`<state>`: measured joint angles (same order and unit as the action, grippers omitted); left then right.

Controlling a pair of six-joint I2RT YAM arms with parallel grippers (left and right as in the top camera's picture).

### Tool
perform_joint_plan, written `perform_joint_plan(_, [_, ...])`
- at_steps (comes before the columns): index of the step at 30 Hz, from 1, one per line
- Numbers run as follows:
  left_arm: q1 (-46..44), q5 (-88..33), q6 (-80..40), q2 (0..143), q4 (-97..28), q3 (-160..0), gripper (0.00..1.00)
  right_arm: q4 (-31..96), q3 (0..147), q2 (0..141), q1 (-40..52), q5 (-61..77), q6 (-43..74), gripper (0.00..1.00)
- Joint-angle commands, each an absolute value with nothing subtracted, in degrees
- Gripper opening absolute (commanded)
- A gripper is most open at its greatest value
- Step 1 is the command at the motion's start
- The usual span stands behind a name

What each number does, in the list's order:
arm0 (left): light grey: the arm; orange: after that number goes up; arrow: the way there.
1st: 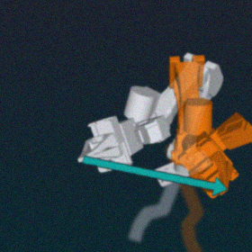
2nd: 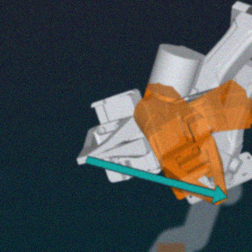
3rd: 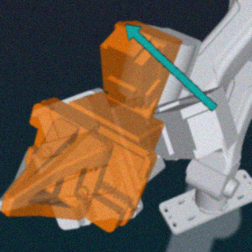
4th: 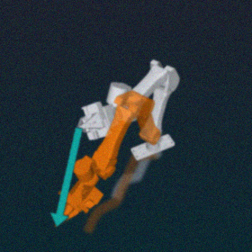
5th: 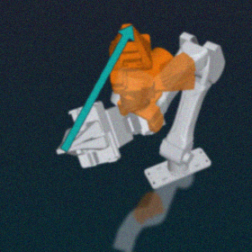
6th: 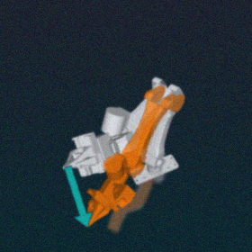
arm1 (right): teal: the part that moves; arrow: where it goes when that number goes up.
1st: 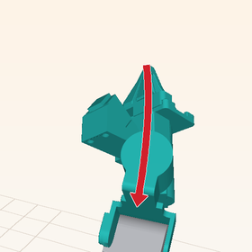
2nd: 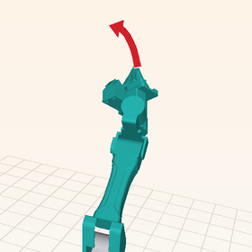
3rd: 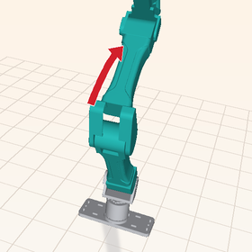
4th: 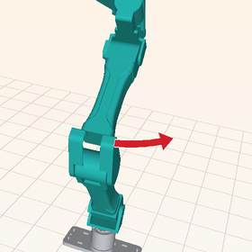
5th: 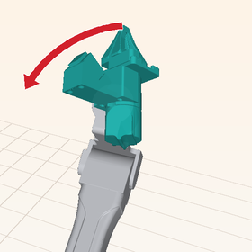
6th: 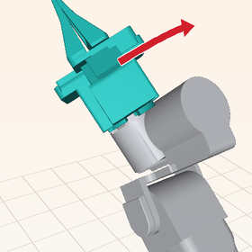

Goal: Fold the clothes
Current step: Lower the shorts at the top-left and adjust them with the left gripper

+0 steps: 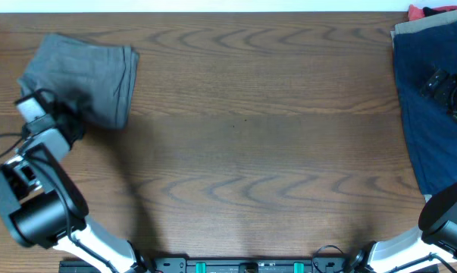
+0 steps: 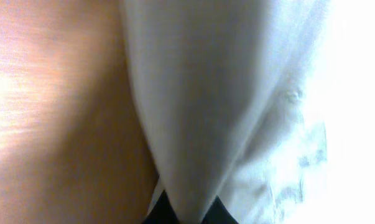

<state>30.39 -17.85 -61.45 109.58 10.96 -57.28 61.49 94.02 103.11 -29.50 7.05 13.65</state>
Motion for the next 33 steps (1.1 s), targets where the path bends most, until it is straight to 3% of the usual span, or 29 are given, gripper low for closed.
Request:
perform_joint_plan(1, [27.55, -17.98, -57.67, 113.19, 16.95, -57.39, 0.06, 61.49, 94.28, 103.02, -29.61, 7.07, 14.33, 0.99])
perform_joint_plan(6, [26.37, -18.41, -56.71, 119.44, 19.7, -60.6, 0.06, 61.49, 94.28, 103.02, -29.61, 7.07, 14.33, 0.99])
perform_joint_plan(12, [26.52, -23.44, -47.2, 125.58, 19.14, -65.93, 0.06, 61.49, 94.28, 103.02, -29.61, 7.09, 14.33, 0.99])
perform_joint_plan(24, [30.61, -28.1, -24.97, 126.67, 6.83, -68.16, 0.06, 61.49, 94.28, 103.02, -29.61, 7.07, 14.33, 0.99])
perform_joint_plan(33, [32.8, -28.12, -24.05, 128.42, 6.09, -68.16, 0.06, 61.49, 94.28, 103.02, -29.61, 7.07, 14.33, 0.99])
